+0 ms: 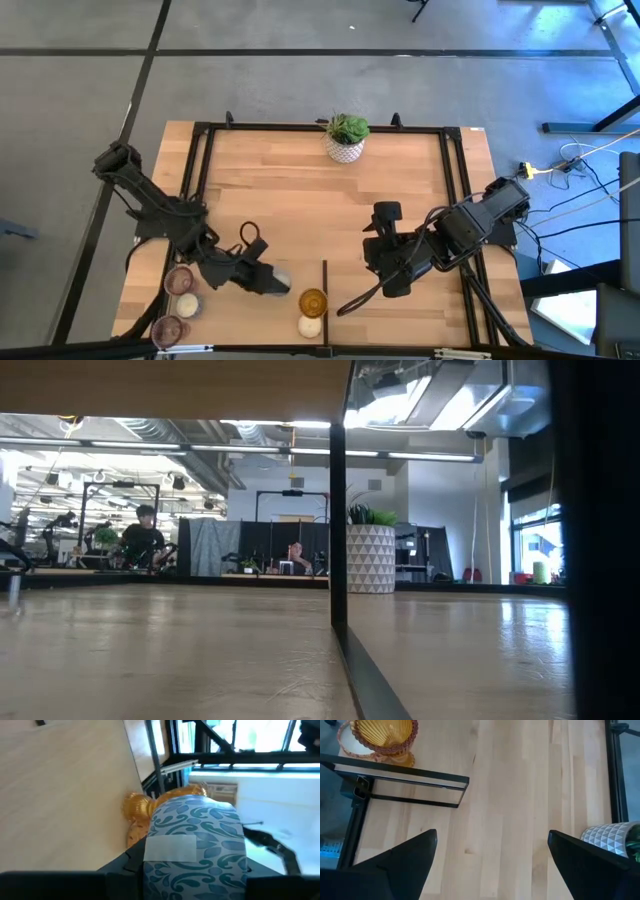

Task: Pick & Place candle stick holders
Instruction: Put the blue scented candle on the shelf

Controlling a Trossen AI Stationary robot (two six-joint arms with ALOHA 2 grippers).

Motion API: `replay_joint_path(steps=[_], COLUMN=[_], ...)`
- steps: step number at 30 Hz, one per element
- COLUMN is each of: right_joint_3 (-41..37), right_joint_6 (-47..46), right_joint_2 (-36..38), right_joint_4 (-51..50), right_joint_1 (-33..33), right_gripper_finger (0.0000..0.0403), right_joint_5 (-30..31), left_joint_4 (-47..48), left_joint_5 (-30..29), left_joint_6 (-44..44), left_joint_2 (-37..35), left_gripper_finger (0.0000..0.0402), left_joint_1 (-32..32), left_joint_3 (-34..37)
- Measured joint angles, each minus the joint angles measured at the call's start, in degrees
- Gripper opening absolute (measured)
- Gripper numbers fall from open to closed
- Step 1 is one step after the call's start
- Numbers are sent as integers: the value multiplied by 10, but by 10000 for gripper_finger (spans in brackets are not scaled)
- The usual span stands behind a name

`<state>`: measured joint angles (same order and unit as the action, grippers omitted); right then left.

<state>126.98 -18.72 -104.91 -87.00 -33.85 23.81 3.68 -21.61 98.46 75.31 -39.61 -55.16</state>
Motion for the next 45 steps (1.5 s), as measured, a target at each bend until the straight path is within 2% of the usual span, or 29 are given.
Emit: replay_joint_path(steps=[5, 9, 13, 16, 22, 29, 36, 45], right_joint_3=[0, 0, 0, 0, 0, 0, 0, 0], right_joint_6=[0, 0, -3, -3, -1, 1, 1, 1], right_joint_2=[0, 0, 0, 0, 0, 0, 0, 0], right_joint_4=[4, 11, 11, 16, 21, 25, 29, 37], right_joint_1=[0, 0, 0, 0, 1, 1, 4, 5], right_gripper_finger=[385, 385, 385, 385, 385, 385, 385, 385], right_joint_5=[0, 2, 2, 2, 8, 29, 32, 36], left_joint_4=[5, 29, 30, 46, 73, 85, 186, 194], left_joint_5=[7, 25, 41, 80, 166, 197, 247, 281], left_joint_6=[50, 62, 50, 47, 32, -6, -53, -75], left_joint_2=[-1, -2, -3, -5, -5, -5, -5, 2], left_gripper_finger=[169, 153, 133, 134, 167, 172, 172, 173], left_joint_1=[-1, 0, 12, 28, 58, 86, 114, 132], left_joint_3=[40, 42, 42, 41, 41, 21, -22, -25])
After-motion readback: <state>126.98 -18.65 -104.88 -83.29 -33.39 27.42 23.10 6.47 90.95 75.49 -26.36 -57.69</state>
